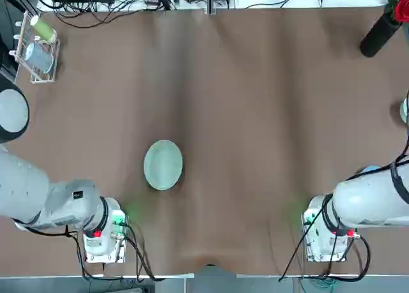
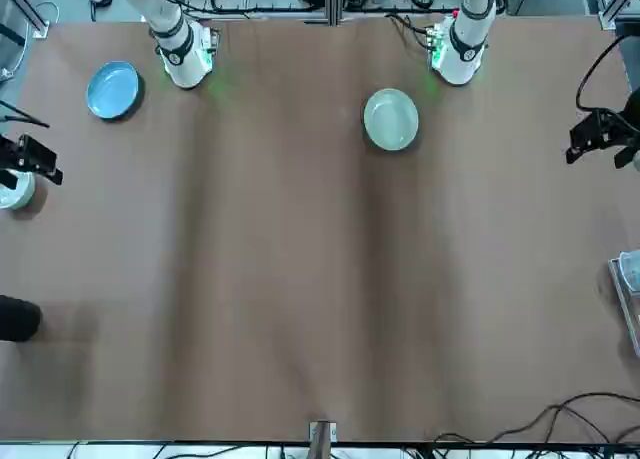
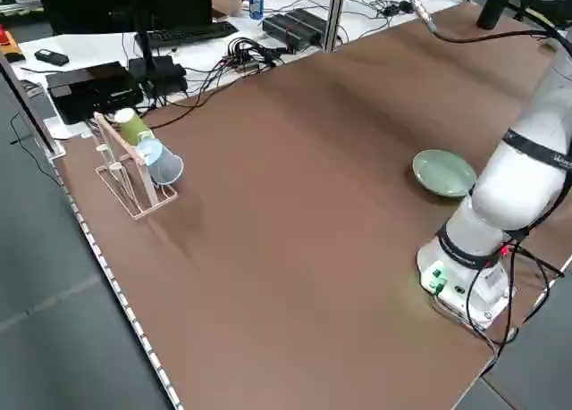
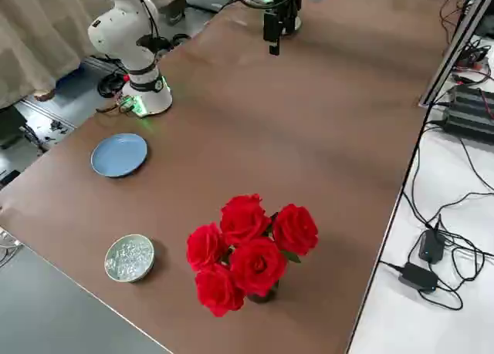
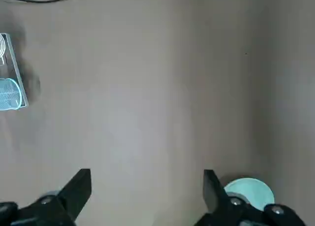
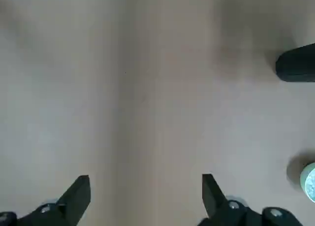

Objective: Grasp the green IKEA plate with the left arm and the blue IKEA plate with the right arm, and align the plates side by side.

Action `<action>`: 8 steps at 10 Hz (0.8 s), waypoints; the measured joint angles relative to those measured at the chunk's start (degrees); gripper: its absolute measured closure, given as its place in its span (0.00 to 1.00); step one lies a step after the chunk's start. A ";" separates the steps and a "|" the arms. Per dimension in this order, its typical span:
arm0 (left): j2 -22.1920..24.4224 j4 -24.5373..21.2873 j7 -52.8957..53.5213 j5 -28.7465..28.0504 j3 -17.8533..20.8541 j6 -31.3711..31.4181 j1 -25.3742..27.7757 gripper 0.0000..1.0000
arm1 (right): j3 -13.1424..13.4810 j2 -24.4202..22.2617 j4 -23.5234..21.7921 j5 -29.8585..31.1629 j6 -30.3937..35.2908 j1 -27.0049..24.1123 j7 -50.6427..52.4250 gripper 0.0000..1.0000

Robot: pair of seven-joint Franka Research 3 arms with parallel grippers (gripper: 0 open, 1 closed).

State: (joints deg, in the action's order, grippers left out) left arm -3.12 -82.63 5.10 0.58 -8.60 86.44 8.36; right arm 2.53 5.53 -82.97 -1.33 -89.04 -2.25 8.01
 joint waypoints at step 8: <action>1.22 -4.09 -0.05 -0.04 -0.29 0.07 0.04 0.00 | -0.07 0.00 0.70 -0.13 0.16 -0.11 -0.61 0.00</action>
State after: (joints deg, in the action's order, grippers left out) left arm -1.91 -86.72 5.05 0.54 -8.89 86.51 8.40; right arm 2.46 5.53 -82.27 -1.46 -88.88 -2.37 7.40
